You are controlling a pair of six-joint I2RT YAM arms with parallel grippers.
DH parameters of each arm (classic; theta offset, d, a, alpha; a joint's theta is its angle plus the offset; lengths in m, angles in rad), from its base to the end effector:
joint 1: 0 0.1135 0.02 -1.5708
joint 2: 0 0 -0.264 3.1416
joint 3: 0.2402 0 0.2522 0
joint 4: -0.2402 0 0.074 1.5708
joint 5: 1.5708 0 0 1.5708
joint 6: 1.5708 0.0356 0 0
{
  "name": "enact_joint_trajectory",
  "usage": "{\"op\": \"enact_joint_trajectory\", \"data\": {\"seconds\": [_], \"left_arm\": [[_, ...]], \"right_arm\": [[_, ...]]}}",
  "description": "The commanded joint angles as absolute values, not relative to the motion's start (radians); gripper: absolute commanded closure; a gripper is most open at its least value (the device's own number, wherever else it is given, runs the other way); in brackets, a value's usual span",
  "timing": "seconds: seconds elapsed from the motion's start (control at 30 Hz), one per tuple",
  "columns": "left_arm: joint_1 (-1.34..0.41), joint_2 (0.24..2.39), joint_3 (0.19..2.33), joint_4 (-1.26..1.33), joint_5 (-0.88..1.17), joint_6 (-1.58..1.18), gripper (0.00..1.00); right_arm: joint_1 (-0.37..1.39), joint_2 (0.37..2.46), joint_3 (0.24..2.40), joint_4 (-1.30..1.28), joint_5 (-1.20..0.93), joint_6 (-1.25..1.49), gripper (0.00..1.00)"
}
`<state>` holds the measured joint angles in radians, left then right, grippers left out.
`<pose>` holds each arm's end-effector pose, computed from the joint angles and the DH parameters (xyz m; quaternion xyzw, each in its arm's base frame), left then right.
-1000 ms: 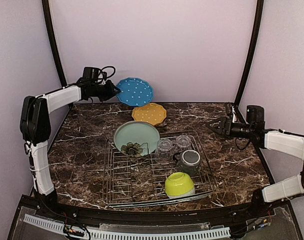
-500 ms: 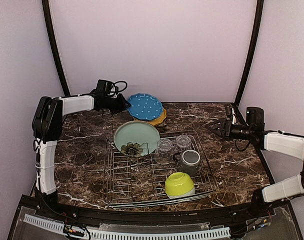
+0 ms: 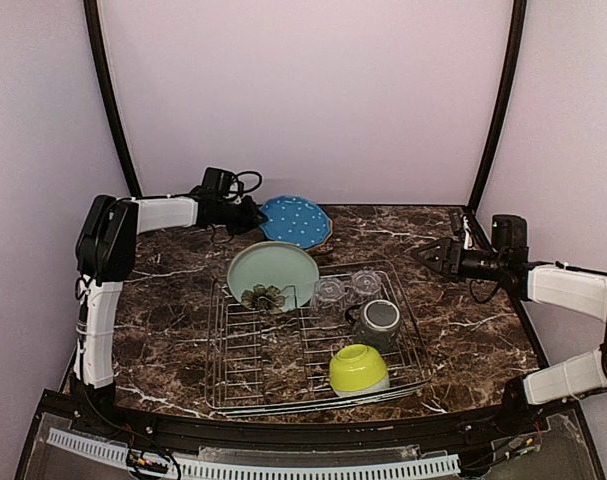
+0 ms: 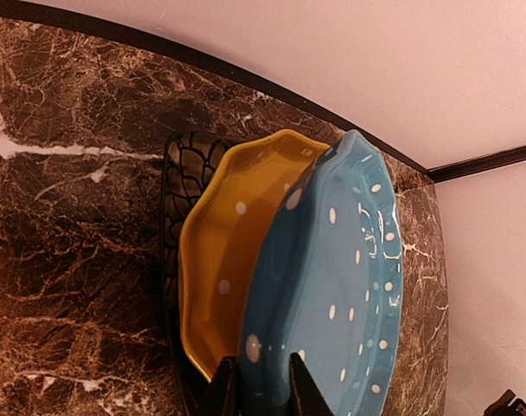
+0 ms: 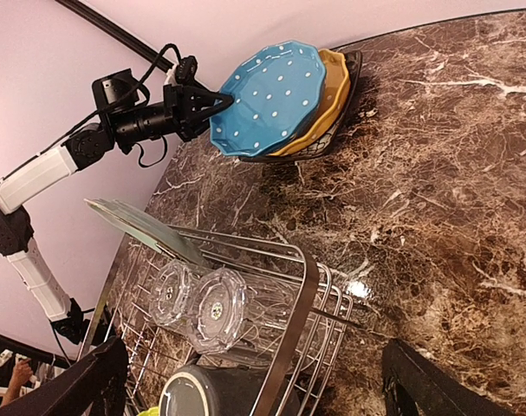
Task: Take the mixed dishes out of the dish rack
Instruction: Place the plate at the center of the board.
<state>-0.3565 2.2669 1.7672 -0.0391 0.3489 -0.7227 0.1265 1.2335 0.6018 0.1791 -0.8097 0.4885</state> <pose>0.4880 -0.1947 0.1962 -0.0718 0.8579 -0.3792 0.3393 0.2491 0.0577 0.2233 -0.0652 0.8041 0.4658 0.3636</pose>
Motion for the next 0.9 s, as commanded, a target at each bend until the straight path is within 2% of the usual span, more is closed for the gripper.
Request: {"op": "enact_joint_trajectory", "data": {"seconds": [0.0,0.23,0.37,0.57,0.87], "left_arm": [[-0.359,2.245,1.853,0.093,0.381,-0.763,0.98],[-0.366,2.282,1.883,0.084,0.386,-0.766,0.94],[-0.371,2.287,1.893,0.068,0.389,-0.755,0.86],[-0.375,2.286,1.908,0.024,0.369,-0.727,0.68],[-0.393,2.284,1.985,-0.143,0.277,-0.613,0.55]], "right_arm": [[0.130,1.210,0.589,0.192,-0.796,0.478,0.01],[0.130,1.210,0.591,0.185,-0.795,0.474,0.01],[0.130,1.217,0.596,0.188,-0.795,0.476,0.01],[0.130,1.225,0.597,0.199,-0.802,0.483,0.01],[0.130,1.221,0.599,0.199,-0.803,0.487,0.01]]}}
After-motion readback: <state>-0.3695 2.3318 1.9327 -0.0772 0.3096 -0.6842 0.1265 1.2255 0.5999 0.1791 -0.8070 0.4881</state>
